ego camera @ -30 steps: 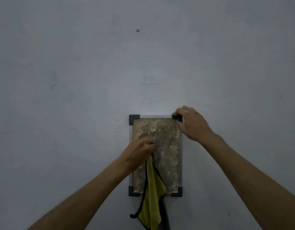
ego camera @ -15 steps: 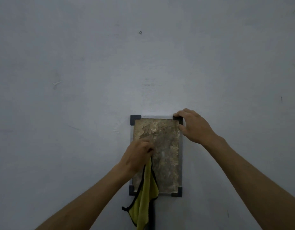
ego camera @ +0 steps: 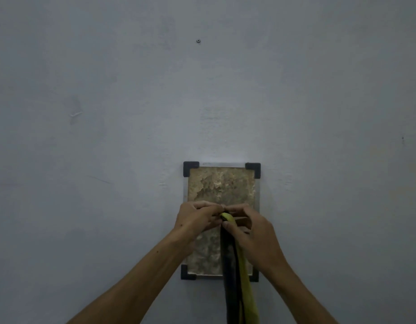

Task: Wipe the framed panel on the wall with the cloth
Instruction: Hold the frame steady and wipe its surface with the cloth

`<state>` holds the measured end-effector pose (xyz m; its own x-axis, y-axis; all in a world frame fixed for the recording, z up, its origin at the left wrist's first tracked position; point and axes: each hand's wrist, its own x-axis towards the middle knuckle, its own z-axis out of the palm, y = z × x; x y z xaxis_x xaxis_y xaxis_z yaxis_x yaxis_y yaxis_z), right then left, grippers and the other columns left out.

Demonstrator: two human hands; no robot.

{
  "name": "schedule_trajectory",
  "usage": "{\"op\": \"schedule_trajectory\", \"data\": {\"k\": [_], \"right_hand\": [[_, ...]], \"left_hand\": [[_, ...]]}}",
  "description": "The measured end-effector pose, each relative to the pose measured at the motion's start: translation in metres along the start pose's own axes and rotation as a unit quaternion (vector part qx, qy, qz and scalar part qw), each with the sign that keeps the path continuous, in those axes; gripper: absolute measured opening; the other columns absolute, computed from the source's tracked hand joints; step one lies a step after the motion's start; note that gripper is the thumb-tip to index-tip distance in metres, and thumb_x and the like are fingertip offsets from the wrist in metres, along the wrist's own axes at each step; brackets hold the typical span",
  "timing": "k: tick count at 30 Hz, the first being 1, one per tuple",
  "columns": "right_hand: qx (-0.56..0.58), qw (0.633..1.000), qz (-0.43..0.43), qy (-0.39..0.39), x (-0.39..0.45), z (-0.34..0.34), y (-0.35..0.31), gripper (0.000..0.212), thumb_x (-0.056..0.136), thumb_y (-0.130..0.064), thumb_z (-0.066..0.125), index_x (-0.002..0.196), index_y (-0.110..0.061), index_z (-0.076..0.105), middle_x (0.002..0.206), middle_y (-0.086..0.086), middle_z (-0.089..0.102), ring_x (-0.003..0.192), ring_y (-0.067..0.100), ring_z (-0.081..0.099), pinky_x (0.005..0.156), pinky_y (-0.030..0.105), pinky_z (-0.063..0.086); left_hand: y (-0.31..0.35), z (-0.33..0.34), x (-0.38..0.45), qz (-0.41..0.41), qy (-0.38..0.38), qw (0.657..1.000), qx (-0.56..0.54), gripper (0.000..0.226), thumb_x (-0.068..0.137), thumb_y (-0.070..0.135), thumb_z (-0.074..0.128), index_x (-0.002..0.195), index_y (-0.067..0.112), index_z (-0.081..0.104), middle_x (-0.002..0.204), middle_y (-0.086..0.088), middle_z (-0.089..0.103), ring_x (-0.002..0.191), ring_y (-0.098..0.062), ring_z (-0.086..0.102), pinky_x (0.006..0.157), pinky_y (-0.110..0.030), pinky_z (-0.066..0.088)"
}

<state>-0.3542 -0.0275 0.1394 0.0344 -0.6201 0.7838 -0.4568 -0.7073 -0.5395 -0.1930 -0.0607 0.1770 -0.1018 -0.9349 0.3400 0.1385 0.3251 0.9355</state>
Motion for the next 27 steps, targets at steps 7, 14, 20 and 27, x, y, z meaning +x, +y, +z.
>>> {"op": "schedule_trajectory", "data": {"k": [7, 14, 20, 27], "right_hand": [[-0.059, 0.998, 0.003, 0.016, 0.037, -0.014, -0.001, 0.010, 0.090, -0.024, 0.072, 0.097, -0.028, 0.078, 0.087, -0.016, 0.073, 0.082, -0.004, 0.067, 0.071, 0.008, 0.051], [-0.275, 0.956, -0.103, 0.020, 0.076, 0.000, -0.009, 0.016, 0.094, -0.019, 0.067, 0.108, -0.015, 0.070, 0.103, 0.003, 0.066, 0.090, 0.018, 0.061, 0.080, 0.029, 0.053], [-0.400, 0.899, -0.174, 0.039, 0.058, 0.018, 0.004, 0.024, 0.097, -0.008, 0.055, 0.120, -0.012, 0.060, 0.112, 0.006, 0.058, 0.097, 0.024, 0.059, 0.071, 0.035, 0.058], [-0.391, 0.901, -0.169, 0.085, 0.054, 0.031, 0.013, 0.032, 0.088, -0.032, 0.074, 0.108, -0.007, 0.065, 0.109, 0.008, 0.061, 0.097, 0.023, 0.061, 0.080, 0.033, 0.058]], "left_hand": [[0.035, -0.028, 0.011, 0.129, -0.010, 0.963, 0.238, 0.015, 0.089, 0.031, 0.075, 0.087, 0.018, 0.081, 0.081, 0.002, 0.078, 0.079, -0.012, 0.075, 0.064, -0.020, 0.059], [0.072, -0.047, 0.047, 0.435, 0.138, 0.750, 0.479, 0.016, 0.093, 0.021, 0.069, 0.105, 0.013, 0.074, 0.103, -0.002, 0.071, 0.096, -0.014, 0.062, 0.082, -0.030, 0.055], [0.051, -0.051, 0.059, 0.488, 0.084, 0.693, 0.523, 0.031, 0.092, 0.018, 0.066, 0.122, 0.012, 0.066, 0.123, -0.002, 0.061, 0.112, -0.017, 0.056, 0.085, -0.033, 0.056], [0.037, -0.055, 0.067, 0.495, 0.085, 0.726, 0.469, 0.034, 0.093, 0.012, 0.065, 0.127, 0.010, 0.066, 0.123, -0.003, 0.066, 0.115, -0.017, 0.059, 0.089, -0.036, 0.056]]}}
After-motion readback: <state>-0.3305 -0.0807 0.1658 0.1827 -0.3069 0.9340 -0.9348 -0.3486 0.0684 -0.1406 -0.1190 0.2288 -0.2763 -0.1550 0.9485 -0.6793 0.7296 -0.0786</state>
